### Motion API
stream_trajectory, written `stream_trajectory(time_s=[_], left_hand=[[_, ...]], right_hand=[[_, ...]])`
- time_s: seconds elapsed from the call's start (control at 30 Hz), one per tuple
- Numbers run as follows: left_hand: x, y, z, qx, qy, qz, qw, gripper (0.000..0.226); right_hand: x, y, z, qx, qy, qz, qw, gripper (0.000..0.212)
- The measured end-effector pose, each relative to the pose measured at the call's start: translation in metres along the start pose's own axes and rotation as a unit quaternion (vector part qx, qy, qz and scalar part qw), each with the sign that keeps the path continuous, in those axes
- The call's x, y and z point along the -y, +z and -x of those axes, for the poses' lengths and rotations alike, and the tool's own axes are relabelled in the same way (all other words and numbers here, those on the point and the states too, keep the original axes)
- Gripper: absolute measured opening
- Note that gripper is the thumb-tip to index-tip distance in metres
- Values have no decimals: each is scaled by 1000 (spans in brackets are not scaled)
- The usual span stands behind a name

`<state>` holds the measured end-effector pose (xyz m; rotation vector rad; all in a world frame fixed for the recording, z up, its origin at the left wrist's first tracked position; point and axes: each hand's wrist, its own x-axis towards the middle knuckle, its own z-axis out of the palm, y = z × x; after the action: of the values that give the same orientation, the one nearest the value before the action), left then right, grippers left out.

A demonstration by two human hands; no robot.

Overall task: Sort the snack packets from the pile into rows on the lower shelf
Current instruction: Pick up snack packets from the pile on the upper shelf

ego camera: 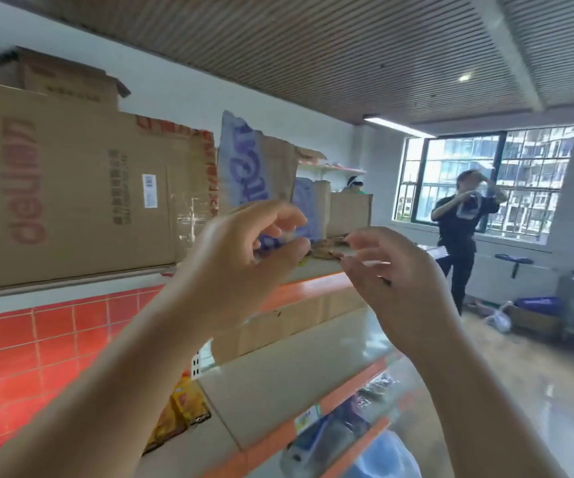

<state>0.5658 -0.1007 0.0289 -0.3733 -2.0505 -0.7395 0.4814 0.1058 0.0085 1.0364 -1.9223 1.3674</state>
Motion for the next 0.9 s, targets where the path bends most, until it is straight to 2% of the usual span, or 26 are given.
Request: stream_trajectory(time_s=[0.23,0.37,0.63,0.9], left_hand=[[19,66,-59,57,19,-13,998,30],[53,97,-99,91,30,-35,995,24],[139,170,-193,148,44,-77,985,21],[199,217,-270,245,38,-111,962,21]], right_hand=[[-55,-60,-31,-29,43,61,997,18],[-92,-72,-67,-40,53,98,993,15],[-187,-55,-148,-17,59,132,989,19],[-266,-28,-223,-7,62,142,988,15]])
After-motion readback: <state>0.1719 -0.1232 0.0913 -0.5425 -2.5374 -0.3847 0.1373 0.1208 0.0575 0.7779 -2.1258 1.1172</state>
